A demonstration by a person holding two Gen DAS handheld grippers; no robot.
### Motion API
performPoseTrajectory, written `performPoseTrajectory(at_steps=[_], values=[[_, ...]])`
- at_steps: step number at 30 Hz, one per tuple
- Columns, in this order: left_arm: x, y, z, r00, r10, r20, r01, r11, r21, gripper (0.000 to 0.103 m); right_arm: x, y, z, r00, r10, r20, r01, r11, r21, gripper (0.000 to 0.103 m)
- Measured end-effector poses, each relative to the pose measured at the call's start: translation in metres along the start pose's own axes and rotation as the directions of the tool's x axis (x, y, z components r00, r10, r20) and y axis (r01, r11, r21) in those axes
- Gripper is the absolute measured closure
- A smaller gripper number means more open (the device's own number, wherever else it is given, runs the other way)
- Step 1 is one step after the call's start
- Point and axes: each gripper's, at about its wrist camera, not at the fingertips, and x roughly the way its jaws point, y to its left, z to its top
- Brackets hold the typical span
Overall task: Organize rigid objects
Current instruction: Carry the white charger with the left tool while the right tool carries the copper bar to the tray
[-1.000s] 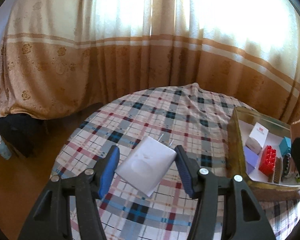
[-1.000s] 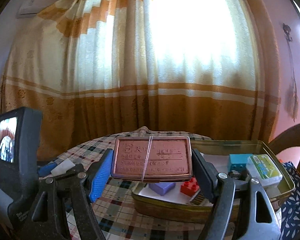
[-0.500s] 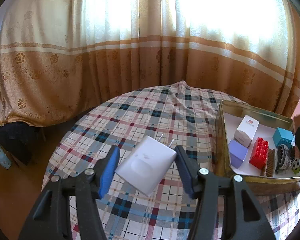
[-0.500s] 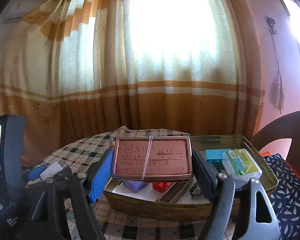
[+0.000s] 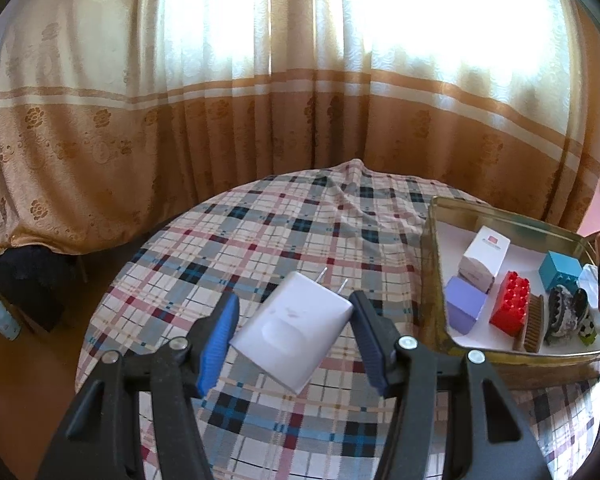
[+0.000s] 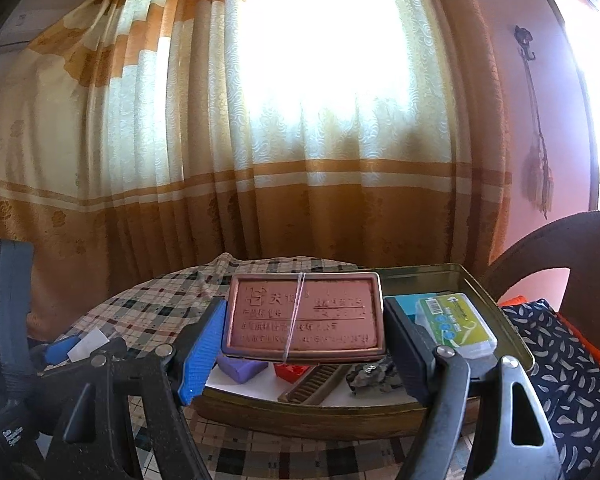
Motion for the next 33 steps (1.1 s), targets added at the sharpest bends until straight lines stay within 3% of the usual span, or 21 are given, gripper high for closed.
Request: performPoseTrajectory(at_steps=[13, 33], values=[[0.001, -0.008, 0.001, 1.000, -0.013, -0.006, 0.013, 1.000, 0.006, 0.046, -0.003, -0.014, 0.001, 1.000, -0.029, 0.007, 0.029, 1.000, 0.012, 0.025], [-0.010, -0.047, 0.014, 0.994, -0.112, 0.015, 0.111, 0.993, 0.042, 0.046, 0.002, -0.054, 0.007, 0.994, -0.109, 0.008, 0.108, 0.992, 0.058, 0.025]])
